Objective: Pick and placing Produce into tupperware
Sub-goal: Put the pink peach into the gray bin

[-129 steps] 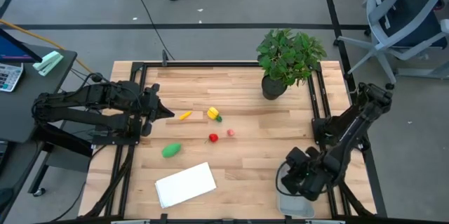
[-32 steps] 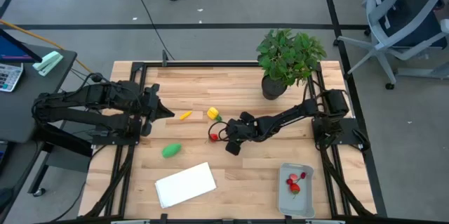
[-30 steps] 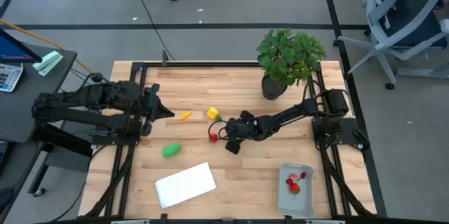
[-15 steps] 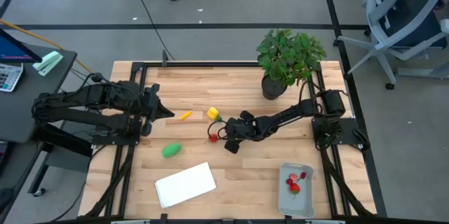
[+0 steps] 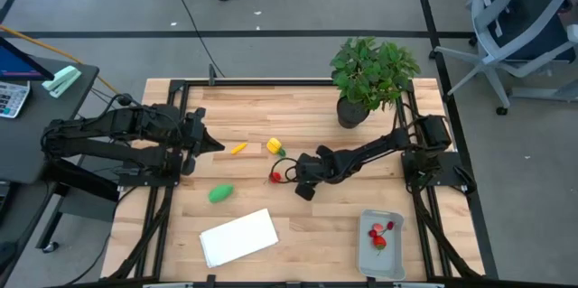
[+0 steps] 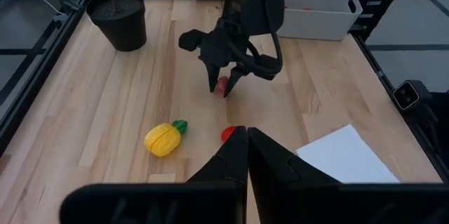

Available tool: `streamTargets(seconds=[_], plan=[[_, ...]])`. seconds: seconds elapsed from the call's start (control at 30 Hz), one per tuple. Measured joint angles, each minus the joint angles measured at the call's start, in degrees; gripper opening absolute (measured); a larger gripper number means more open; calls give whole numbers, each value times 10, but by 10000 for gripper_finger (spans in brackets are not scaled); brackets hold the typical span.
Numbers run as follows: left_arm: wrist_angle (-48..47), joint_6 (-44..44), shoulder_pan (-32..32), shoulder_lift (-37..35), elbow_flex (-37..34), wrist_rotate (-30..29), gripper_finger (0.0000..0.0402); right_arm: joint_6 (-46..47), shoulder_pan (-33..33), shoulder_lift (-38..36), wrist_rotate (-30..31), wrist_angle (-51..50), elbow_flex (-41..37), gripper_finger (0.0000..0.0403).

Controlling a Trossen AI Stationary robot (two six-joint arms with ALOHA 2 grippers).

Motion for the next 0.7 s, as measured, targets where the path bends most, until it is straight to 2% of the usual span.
streamTargets(seconds=[0.23,0.5,0.6,0.7], plan=[[0,0,0,0,0,0,18,-1,19,0,24,4,0,140],[0,0,0,0,0,0,23,8,19,0,25,3,0,133],[0,0,0,0,0,0,17,19,20,0,24,4,0,112],[0,0,0,0,0,0,13,27,22,0,31,4,0,67]])
